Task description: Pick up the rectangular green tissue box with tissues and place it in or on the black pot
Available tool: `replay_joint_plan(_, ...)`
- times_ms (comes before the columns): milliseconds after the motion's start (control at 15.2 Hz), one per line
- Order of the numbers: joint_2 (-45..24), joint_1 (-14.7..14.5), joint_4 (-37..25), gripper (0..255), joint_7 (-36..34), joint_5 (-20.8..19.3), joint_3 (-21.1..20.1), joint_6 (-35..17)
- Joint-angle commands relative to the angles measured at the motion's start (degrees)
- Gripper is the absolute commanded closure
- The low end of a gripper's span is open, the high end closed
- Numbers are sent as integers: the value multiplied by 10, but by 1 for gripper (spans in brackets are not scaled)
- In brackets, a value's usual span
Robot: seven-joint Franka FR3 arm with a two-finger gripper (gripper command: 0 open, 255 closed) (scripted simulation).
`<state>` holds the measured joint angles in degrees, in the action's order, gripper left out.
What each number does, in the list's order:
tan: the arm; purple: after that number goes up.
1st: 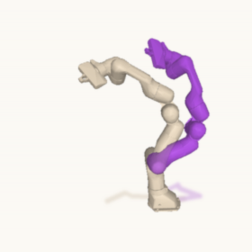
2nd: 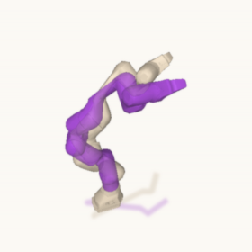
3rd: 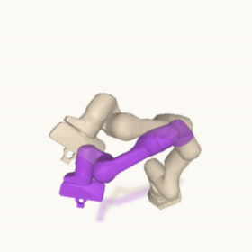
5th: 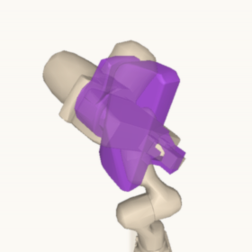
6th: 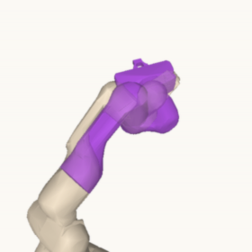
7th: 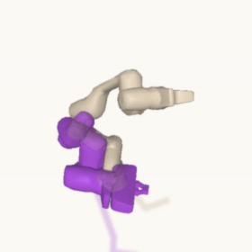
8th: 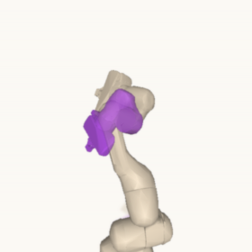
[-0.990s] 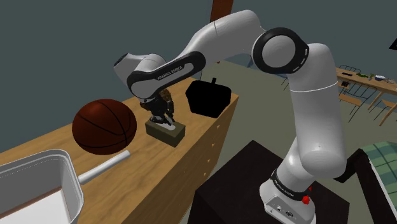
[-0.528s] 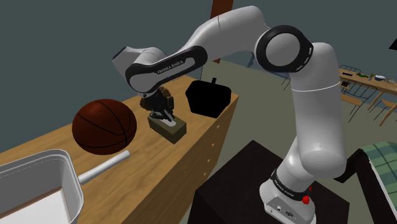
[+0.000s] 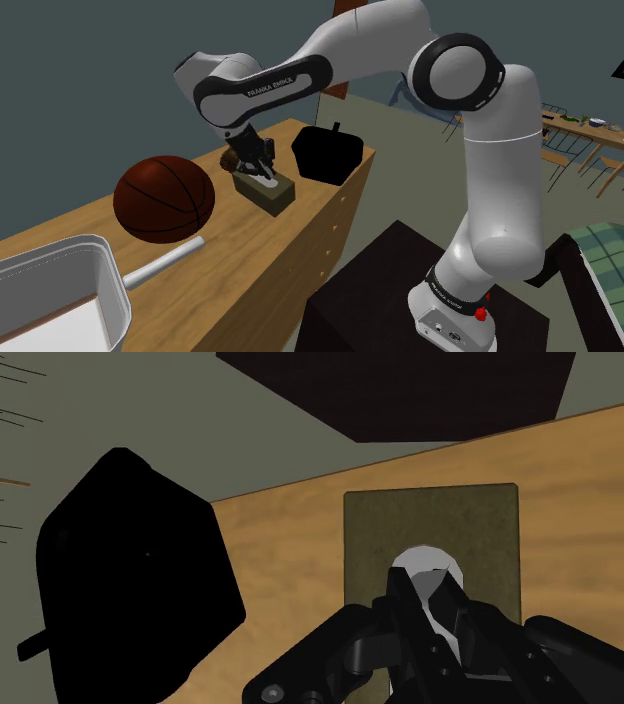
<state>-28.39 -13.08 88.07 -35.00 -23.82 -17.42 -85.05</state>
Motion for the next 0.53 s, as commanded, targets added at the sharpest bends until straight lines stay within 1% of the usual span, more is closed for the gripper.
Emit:
replay_joint_plan(0, 3, -1, -10, 255, 4, 1, 0, 13)
replay_joint_plan(462, 17, -4, -43, 255, 19, 4, -2, 57)
